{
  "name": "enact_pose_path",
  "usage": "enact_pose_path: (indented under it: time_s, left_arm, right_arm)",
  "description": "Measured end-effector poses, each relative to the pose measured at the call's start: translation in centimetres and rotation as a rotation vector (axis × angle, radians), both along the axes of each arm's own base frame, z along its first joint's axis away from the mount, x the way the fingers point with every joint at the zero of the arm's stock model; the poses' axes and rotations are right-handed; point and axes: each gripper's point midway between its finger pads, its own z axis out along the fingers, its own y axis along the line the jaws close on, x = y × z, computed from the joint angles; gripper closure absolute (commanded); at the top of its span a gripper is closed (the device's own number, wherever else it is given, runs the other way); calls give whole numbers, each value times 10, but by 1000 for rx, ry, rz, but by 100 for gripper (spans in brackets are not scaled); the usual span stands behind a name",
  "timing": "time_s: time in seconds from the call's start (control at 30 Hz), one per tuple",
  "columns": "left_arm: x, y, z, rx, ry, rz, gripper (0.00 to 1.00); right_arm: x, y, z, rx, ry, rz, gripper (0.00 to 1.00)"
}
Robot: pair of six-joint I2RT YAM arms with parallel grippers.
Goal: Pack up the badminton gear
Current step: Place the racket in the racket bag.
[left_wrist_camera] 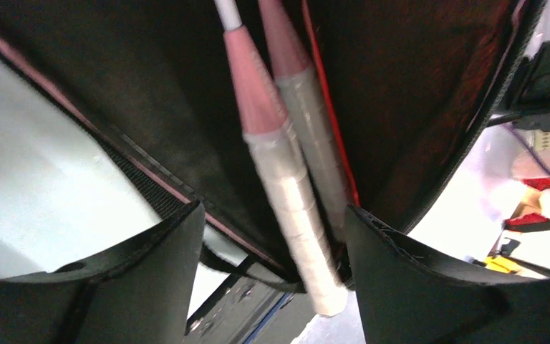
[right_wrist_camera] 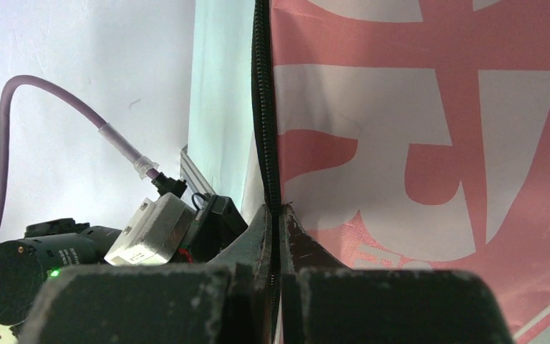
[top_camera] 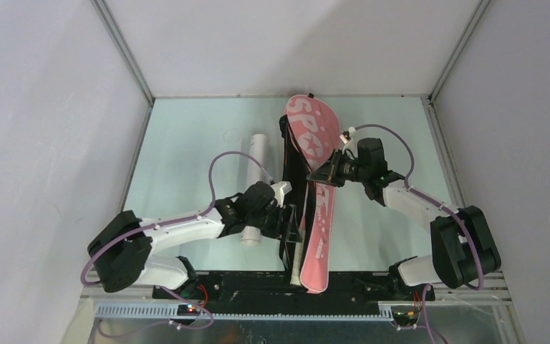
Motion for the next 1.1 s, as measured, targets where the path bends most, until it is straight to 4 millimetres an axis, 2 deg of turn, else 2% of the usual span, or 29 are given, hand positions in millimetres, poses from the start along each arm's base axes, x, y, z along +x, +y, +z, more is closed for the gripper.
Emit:
enact_pose_path:
  time_s: [0.13,0.2,0.23,0.27,0.3,0.37,0.5,0.63,0.83,0.9,1.07,1.1]
  left_arm:
    - [3,-17,-1,-53,7,2,31]
    - [4,-21,-6,-57,18,2,40]
    - [4,-23,-9,-57,26,0,55]
    - [3,-25,-13,-57,37,-4,64]
    - [3,-27,-17,-55,49,-6,85]
    - [1,-29,-23,-51,79,-10,98]
    - [3,-37,-22,-41,121,0,100]
    - [10,-46,-3,-68,135,20,100]
    - [11,-50,16,-93,164,56,100]
    - [13,-55,25,-103,159,58,94]
    - [16,-70,39,-156,132,36,91]
    - [16,-75,40,-161,137,25,73]
  right_arm:
    - [0,2,-1,-5,-4,-5,100]
    - [0,3,-2,-7,-7,-8,100]
    - [0,3,-3,-8,-7,-11,100]
    - [-1,3,-4,-8,-7,-11,100]
    - [-2,3,-4,-8,-5,-13,100]
    - [-3,4,-3,-6,-10,-18,100]
    - [-7,3,-1,-6,-24,-26,100]
    - [-16,1,-1,-22,-53,-22,100]
    - [-29,-7,15,-4,-148,-44,100]
    - [-29,-12,21,2,-171,-61,100]
    - [-26,-21,31,21,-216,-88,100]
    - [-26,-21,32,22,-219,-89,100]
